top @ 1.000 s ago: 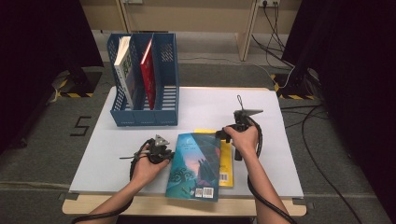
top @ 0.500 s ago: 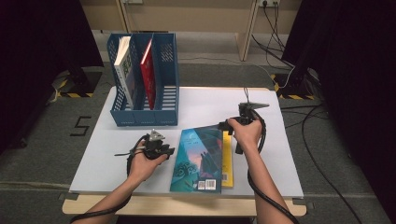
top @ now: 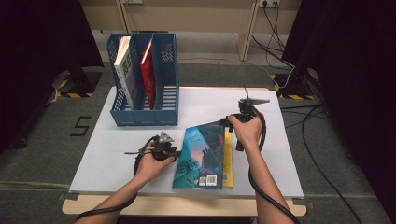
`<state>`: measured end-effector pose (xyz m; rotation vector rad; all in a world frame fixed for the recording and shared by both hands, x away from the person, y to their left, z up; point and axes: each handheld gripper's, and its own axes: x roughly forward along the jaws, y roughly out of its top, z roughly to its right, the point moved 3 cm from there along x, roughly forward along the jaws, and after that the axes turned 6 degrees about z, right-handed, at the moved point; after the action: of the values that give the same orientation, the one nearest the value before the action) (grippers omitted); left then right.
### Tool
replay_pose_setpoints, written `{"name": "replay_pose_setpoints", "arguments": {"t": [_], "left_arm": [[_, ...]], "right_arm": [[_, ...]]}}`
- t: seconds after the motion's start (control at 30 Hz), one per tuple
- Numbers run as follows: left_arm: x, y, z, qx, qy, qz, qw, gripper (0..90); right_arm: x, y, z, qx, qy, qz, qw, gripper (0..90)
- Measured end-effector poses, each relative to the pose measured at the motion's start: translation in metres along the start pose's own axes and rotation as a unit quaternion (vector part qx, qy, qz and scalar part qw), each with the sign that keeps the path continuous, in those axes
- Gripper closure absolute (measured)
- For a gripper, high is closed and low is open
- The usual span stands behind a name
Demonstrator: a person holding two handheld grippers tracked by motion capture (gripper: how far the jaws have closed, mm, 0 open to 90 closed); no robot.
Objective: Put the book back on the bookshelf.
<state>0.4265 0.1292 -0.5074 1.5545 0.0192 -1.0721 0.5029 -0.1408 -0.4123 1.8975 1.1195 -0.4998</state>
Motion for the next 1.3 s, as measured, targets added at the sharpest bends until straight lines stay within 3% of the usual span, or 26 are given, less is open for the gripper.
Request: {"name": "replay_pose_setpoints", "arguments": {"t": [0.33, 0.5, 0.67, 0.93, 1.07, 1.3], "left_arm": [[0.002, 0.000, 0.002, 0.007, 0.011, 0.000, 0.9999, 73.3], [0.002, -0.001, 0.003, 0.011, 0.019, 0.000, 0.9998, 75.1], [0.001, -0.001, 0.003, 0.013, 0.022, 0.000, 0.9997, 75.7], [0.000, -0.002, 0.001, 0.005, 0.020, 0.003, 0.9998, 75.7], [-0.003, 0.000, -0.005, -0.014, 0.008, 0.015, 0.9998, 67.7], [-0.016, 0.014, -0.003, -0.021, 0.001, 0.046, 0.9987, 57.6]], "right_arm": [[0.008, -0.006, 0.007, -0.015, -0.022, -0.024, 0.9994, 67.4], [0.013, -0.010, 0.010, -0.007, -0.007, -0.044, 0.9990, 65.8], [0.017, -0.014, 0.008, -0.030, -0.020, -0.056, 0.9978, 62.8], [0.016, -0.015, 0.009, -0.017, -0.003, -0.060, 0.9981, 66.6], [0.010, -0.012, 0.007, 0.013, 0.023, -0.055, 0.9981, 71.4], [0.004, -0.008, -0.009, 0.023, 0.040, -0.031, 0.9985, 74.4]]}}
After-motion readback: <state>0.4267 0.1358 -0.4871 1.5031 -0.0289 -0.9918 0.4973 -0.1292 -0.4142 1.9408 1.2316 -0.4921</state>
